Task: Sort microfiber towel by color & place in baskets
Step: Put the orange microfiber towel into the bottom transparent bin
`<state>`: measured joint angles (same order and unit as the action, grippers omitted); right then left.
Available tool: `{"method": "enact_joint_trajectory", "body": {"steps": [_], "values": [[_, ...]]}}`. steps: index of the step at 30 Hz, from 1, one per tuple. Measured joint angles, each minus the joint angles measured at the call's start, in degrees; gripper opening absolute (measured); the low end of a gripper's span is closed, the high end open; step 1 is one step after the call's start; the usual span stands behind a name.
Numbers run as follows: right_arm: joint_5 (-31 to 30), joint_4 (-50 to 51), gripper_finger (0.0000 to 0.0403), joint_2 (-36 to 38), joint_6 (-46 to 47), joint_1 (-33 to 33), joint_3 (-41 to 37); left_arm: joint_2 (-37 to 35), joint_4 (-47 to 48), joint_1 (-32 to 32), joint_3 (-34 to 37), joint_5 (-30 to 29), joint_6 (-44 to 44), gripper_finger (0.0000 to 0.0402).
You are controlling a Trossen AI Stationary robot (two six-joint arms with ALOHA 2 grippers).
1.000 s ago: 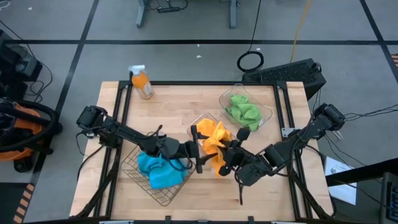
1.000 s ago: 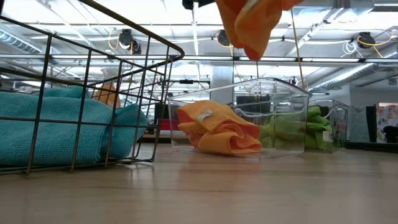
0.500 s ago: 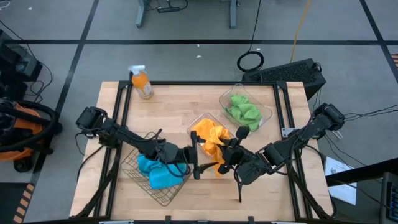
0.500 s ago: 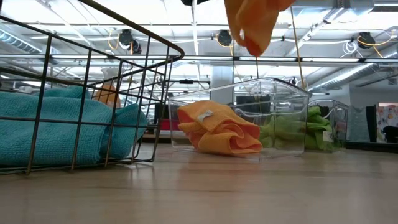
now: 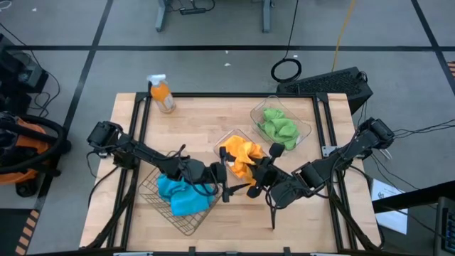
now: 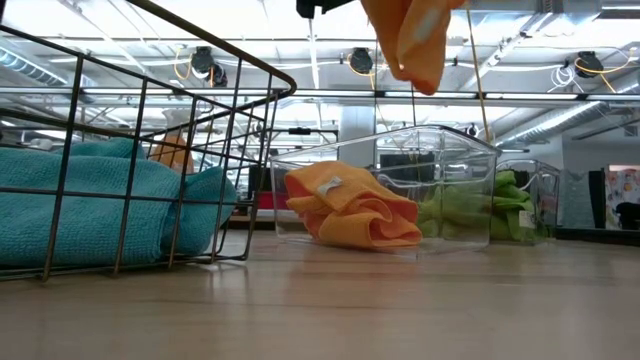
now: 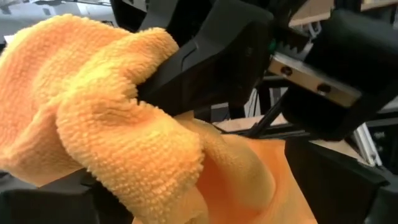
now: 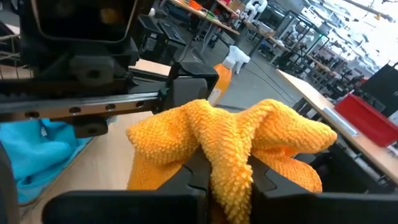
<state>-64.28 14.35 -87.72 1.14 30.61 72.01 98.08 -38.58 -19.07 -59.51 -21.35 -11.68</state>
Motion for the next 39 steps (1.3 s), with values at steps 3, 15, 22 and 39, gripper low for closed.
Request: {"method": "enact_joint_trajectory", "body": {"steps": [3,15,22,39], "values": [[0.12,0.12,0.0029,-0.02,2.53,0.0,0.0,0.0,0.43,0.18,0.0,0.08,0.23,0.0355],[-0.1,-0.02,0.0029,-0.02,7.13,-0.2,0.0,0.27,-0.25,1.69,0.0,0.21,0.74,0.0237],[0.91,-0.05,0.0029,-0.02,6.94,-0.17,-0.01,0.87,0.35,1.9,-0.02,1.38,-3.29,0.0129],[14.71,10.68,0.0123,2.12,23.89,0.15,0.09,0.52,4.34,1.78,0.0,0.45,-9.85,0.0006]]}}
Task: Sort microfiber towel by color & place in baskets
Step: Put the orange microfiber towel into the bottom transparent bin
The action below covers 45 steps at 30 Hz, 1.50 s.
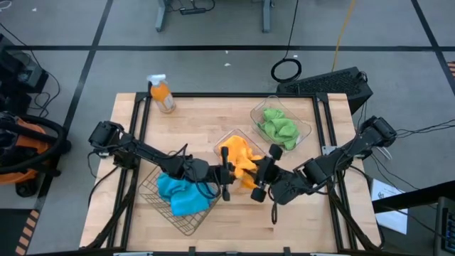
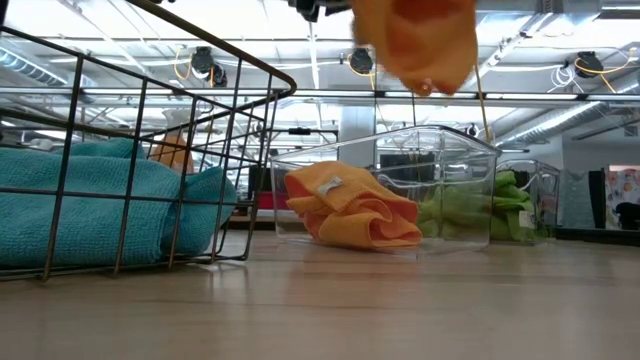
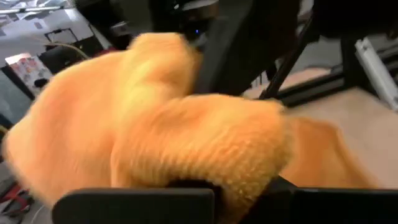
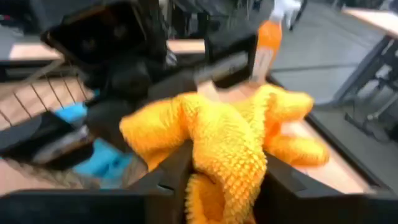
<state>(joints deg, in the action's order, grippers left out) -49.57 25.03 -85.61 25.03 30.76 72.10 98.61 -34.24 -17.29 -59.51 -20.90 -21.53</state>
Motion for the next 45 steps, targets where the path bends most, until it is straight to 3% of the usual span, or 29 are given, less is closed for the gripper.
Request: {"method": "enact_joint_trajectory", "body": {"steps": [10,16,20,24,28,31,39,42,45], "values": [[2.98,22.78,0.0204,2.51,18.52,3.95,-0.04,-0.11,6.56,2.47,-0.02,-0.64,-1.21,0.0008],[11.1,30.57,0.0217,2.76,25.69,5.85,-0.07,-0.15,6.61,6.07,-0.02,1.1,-1.71,0.0008],[10.93,30.47,0.0211,2.76,26.37,7.31,-0.07,-0.15,6.76,8.73,-0.02,4.58,-1.17,0.0008],[3.77,28.34,0.0198,2.76,21.66,8.75,-0.07,0.44,7.47,11.17,-0.02,10.22,3.81,0.0008],[-7.11,26.08,0.0171,2.71,17.81,8.92,-0.09,0.57,10.62,12.02,-0.02,10.42,4.73,0.0008],[-11.53,26.06,0.0138,2.02,17.17,6.98,-0.09,0.57,11.63,12.03,-0.02,10.44,4.72,0.0008],[-11.64,21.08,0.0039,1.29,12.71,1.29,-0.96,2.05,11.9,12.02,-0.04,13.44,4.75,0.0008],[-11.82,18.56,0.0013,1.31,10.59,-0.62,-0.96,2.91,11.88,11.99,-0.04,13.4,4.71,0.0009],[-8.3,16.41,0.0003,1.29,8.82,-3.33,-0.97,3.32,12.09,12.07,-0.04,13.39,4.71,0.0009]]}}
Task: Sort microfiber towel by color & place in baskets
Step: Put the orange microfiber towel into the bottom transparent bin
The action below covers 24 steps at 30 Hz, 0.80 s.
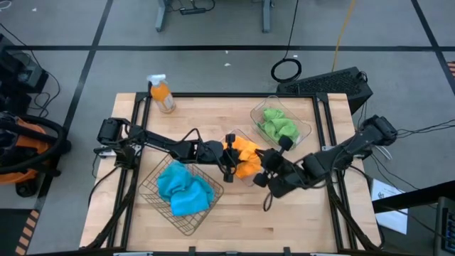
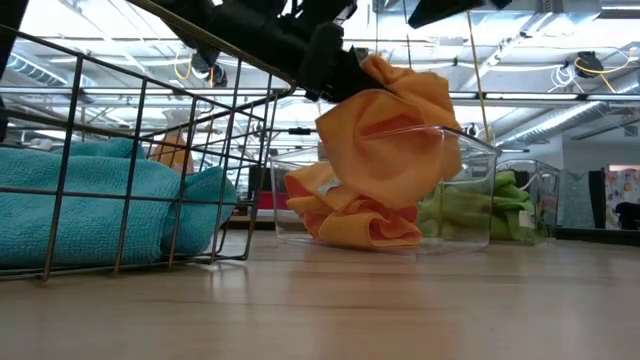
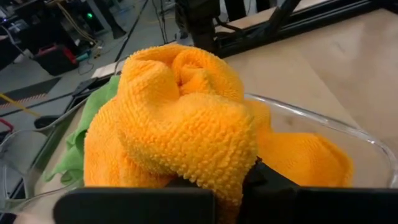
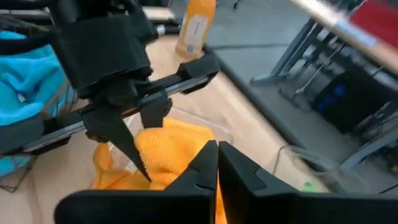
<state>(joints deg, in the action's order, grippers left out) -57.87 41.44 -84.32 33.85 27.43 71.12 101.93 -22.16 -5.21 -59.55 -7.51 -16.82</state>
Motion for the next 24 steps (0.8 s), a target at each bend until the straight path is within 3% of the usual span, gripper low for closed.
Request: {"method": "enact_joint_trajectory", "body": {"steps": [5,10,18,24], "values": [[7.95,-1.39,0.0004,-1.69,-0.85,-4.97,-1.58,0.0,-0.18,-0.9,0.0,0.03,0.02,0.0014],[14.31,-4.65,0.0001,-2.7,-1.82,-8.09,-5.04,0.0,0.42,-1.94,0.0,0.2,0.4,0.006],[18.81,-8.81,0.0001,-2.64,-0.12,-8.77,-10.65,-1.27,2.97,-2.41,0.02,0.22,1.95,0.0148],[20.73,-9.49,0.0001,-2.62,3.26,-8.88,-14.14,-2.91,5.02,-2.87,-0.03,-0.39,1.47,0.0179]]}}
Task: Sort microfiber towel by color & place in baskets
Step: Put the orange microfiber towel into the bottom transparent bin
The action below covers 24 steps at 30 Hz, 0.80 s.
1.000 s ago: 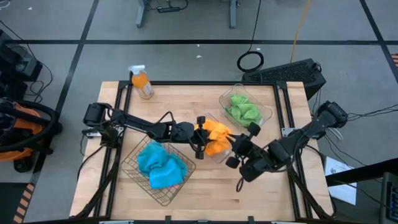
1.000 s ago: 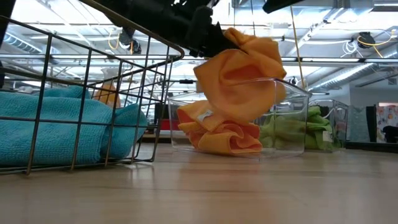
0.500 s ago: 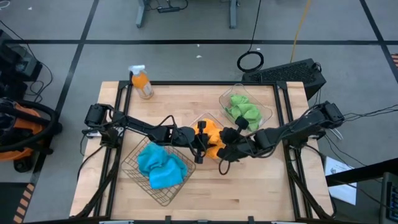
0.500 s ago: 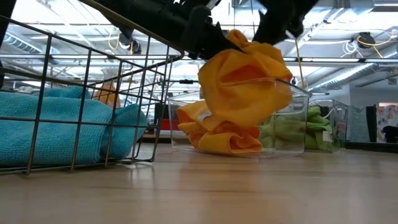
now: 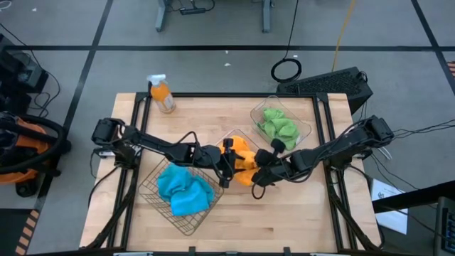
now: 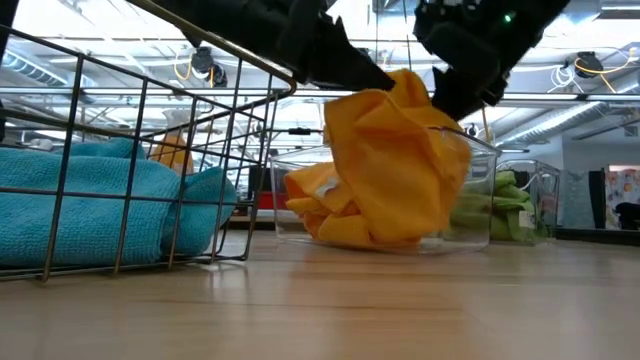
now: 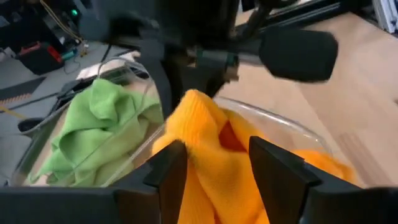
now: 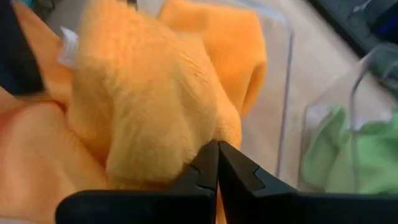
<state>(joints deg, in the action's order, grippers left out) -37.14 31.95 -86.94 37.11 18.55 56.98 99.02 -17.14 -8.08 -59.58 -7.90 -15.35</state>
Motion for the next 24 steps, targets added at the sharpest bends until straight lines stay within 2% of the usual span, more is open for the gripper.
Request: {"method": "enact_joint_trajectory", "body": {"steps": [3,12,19,24], "values": [[1.57,-1.1,0.0001,-0.04,1.37,-0.09,-1.48,-1.2,3.68,-0.31,-0.12,0.37,-0.03,0.018],[2.29,-1.36,0.0001,-0.04,1.4,0.27,-0.61,-1.38,4.17,-2.38,-0.14,1.98,-3.63,0.018],[14.05,-2.12,0.0001,0.07,2.47,0.72,6.43,-1.38,7.52,-1.47,-0.14,1.8,-4.31,0.018],[14.59,-2.04,0.0001,0.07,0.3,1.11,8.68,-1.38,7.56,0.66,0.04,0.78,-3.86,0.018]]}}
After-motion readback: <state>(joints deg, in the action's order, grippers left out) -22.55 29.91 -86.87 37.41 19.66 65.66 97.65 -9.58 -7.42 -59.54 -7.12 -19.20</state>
